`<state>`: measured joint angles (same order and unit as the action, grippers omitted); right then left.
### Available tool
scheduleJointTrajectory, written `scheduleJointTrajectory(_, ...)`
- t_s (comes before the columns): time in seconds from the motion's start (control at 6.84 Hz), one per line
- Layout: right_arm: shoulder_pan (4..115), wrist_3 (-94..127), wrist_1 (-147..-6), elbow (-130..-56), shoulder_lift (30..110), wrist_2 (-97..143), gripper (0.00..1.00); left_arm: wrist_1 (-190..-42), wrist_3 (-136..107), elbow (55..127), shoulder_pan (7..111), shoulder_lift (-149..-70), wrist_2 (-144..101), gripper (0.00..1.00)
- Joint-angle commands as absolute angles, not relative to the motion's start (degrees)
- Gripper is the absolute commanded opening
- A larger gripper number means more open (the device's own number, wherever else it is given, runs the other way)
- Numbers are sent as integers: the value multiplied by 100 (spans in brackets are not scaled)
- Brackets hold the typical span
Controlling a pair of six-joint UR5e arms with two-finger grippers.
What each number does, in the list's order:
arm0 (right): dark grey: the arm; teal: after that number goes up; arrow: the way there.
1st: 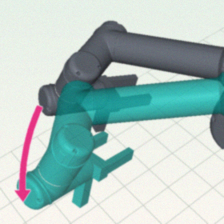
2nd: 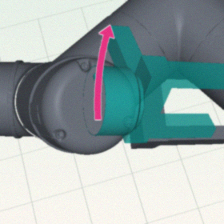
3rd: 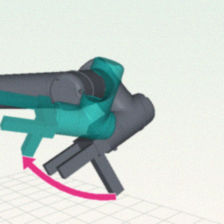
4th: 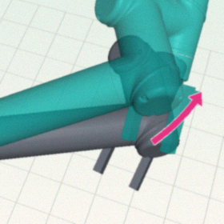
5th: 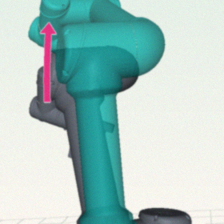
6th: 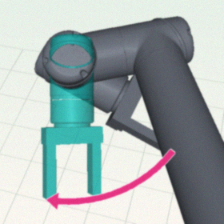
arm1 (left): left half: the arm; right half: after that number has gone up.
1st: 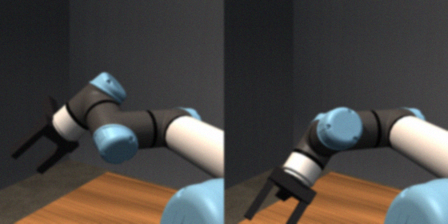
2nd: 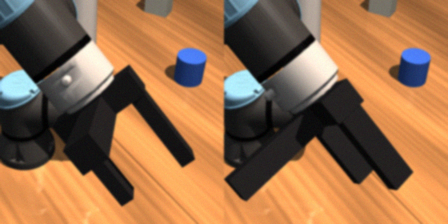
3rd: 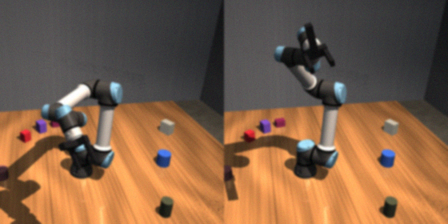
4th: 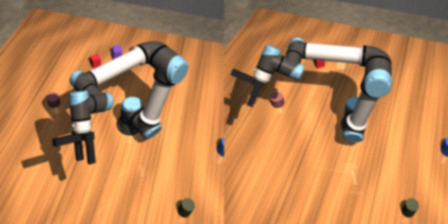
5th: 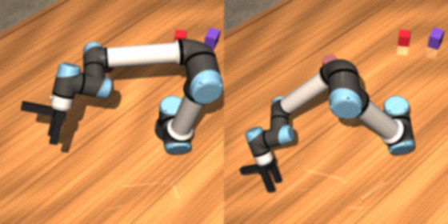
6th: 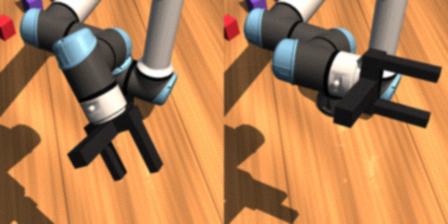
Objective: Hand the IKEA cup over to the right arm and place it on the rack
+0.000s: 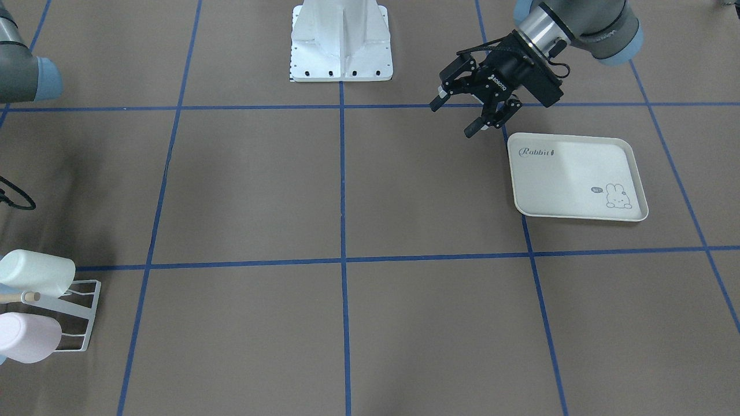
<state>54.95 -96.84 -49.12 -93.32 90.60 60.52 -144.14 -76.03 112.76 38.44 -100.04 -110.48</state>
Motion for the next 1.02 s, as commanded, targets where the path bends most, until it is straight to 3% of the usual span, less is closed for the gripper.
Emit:
scheduleJointTrajectory(0.0, 5449, -9633, -4913, -9255, 8974, 5942, 4, -14414, -7611, 11276, 3841, -10011, -11048, 100)
scheduleJointTrajectory(0.15, 5449, -9624, -4913, -9246, 8965, 5941, 15, -14423, -7611, 11268, 3841, -10002, -11048, 100)
scheduleJointTrajectory(0.29, 5449, -9607, -4904, -9237, 8939, 5915, 47, -14423, -7611, 11268, 3841, -10002, -11048, 100)
scheduleJointTrajectory(0.44, 5449, -9606, -4904, -9237, 8912, 5915, 63, -14423, -7611, 11268, 3832, -10002, -11057, 100)
scheduleJointTrajectory(0.73, 5449, -9606, -4904, -9237, 8903, 5915, 69, -14423, -7611, 11259, 3823, -10002, -11057, 100)
scheduleJointTrajectory(0.88, 5449, -9598, -4878, -9237, 8903, 5915, 98, -14423, -7603, 11250, 3823, -10011, -11057, 100)
